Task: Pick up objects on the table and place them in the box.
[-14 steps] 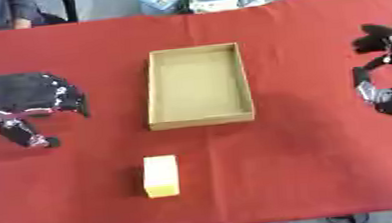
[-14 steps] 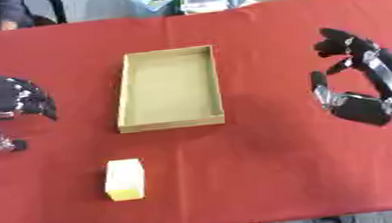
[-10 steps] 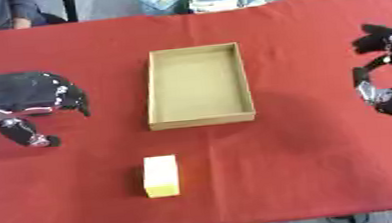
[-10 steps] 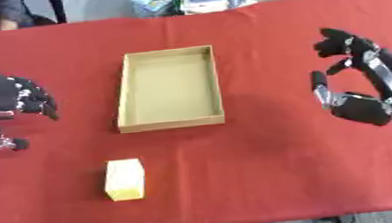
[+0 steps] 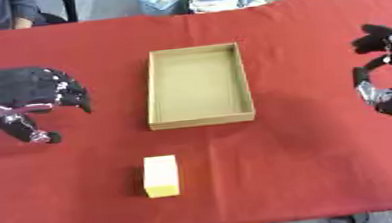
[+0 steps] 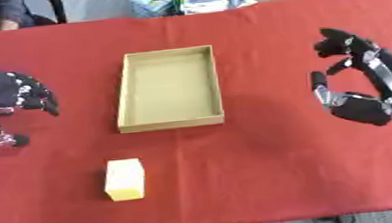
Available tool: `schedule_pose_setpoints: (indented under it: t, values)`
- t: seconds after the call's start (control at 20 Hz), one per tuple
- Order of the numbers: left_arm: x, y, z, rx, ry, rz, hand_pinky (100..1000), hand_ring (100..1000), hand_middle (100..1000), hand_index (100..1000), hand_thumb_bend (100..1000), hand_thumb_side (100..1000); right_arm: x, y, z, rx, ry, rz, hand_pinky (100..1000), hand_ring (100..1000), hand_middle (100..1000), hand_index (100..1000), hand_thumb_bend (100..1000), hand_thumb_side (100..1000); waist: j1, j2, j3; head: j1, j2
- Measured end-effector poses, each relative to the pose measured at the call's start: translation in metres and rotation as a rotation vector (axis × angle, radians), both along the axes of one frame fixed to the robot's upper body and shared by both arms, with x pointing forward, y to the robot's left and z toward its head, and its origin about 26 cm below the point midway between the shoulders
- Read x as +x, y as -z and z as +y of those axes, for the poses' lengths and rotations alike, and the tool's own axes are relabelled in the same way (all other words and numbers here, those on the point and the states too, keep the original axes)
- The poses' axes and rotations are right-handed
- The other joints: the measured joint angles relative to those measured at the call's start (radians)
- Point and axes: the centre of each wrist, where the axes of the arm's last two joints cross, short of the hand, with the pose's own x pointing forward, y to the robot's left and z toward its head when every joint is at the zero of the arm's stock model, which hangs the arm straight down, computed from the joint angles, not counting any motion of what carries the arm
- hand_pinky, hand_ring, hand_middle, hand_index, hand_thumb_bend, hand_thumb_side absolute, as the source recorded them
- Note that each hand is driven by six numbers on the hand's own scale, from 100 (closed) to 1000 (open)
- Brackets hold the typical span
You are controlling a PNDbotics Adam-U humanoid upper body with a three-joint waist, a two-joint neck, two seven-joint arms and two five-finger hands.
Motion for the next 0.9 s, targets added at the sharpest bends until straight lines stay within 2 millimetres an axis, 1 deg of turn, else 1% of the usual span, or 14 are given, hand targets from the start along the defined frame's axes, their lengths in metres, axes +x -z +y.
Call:
schedule_pose_setpoints:
  t: [0.2, 0.4, 0.65, 0.9]
  values:
    - [-0.004, -0.019, -0.023, -0.016, 0.102, -0.041, 769, 773, 726, 802, 499, 100, 0.000, 0.000, 0.000, -0.001, -0.002, 0.000, 634, 811, 783, 964, 100, 263, 0.001, -0.002, 0.000, 0.000, 0.000]
    - [-0.009, -0.032, -0.049, -0.050, 0.204, -0.054, 767, 766, 717, 799, 486, 100, 0.000, 0.000, 0.000, -0.002, -0.004, 0.001, 634, 811, 783, 964, 100, 262, 0.002, -0.002, -0.001, 0.000, 0.000]
    - [-0.011, -0.037, -0.083, -0.099, 0.294, -0.005, 764, 755, 705, 796, 468, 113, 0.000, 0.000, 0.000, -0.004, -0.006, 0.004, 634, 811, 782, 964, 100, 263, 0.007, -0.003, -0.005, 0.000, 0.000]
    - [-0.011, -0.037, -0.111, -0.146, 0.324, 0.076, 764, 750, 692, 794, 465, 119, 0.000, 0.001, 0.001, -0.006, -0.013, 0.007, 634, 811, 782, 964, 100, 263, 0.012, -0.005, -0.008, -0.001, 0.000]
